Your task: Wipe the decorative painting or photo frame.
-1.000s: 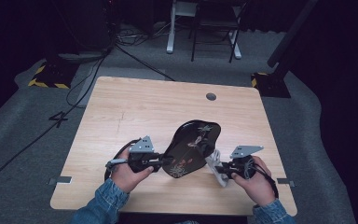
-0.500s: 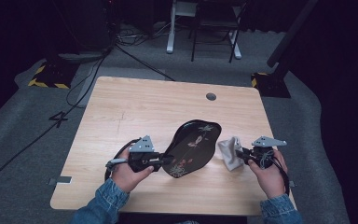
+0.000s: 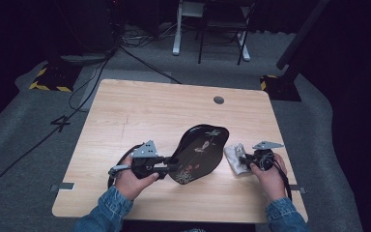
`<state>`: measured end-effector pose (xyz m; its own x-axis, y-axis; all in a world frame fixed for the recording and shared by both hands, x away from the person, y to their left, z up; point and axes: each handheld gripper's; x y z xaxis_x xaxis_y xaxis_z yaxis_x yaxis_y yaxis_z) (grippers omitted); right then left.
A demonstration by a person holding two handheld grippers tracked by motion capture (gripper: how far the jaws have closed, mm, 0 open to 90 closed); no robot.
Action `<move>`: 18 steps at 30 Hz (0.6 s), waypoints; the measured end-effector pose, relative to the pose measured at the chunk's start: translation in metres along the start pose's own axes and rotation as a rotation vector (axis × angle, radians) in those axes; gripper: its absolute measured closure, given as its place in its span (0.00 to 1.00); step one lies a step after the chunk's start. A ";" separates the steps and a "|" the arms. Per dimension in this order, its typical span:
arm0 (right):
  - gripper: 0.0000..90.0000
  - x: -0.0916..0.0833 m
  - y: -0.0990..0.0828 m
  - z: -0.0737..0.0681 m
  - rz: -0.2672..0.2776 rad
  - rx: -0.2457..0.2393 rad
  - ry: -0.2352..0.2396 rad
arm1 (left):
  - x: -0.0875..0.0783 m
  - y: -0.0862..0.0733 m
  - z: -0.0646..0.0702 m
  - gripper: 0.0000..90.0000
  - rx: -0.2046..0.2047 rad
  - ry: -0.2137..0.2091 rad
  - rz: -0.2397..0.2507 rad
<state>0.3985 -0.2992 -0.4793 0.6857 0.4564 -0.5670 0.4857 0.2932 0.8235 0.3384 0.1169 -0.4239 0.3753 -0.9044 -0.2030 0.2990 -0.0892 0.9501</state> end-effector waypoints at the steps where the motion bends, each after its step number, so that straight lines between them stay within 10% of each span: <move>1: 0.74 0.001 -0.001 0.000 -0.003 -0.002 -0.001 | 0.000 0.000 0.000 0.72 0.000 0.001 0.003; 8: 0.53 -0.007 0.005 -0.007 0.034 -0.005 0.044 | -0.008 0.000 0.002 0.64 0.000 0.022 0.036; 18: 0.39 -0.031 0.039 -0.041 0.225 -0.080 0.204 | -0.027 -0.005 0.010 0.59 -0.010 0.113 0.024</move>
<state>0.3738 -0.2675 -0.4292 0.6446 0.6739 -0.3611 0.2840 0.2275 0.9314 0.3179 0.1373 -0.4213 0.4793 -0.8531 -0.2062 0.2972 -0.0633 0.9527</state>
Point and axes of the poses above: each handheld gripper's, and its own axes: x roughly forward along the jaws, y roughly out of its top, z roughly to its right, and after that the axes turned 13 degrees about z, right-handed
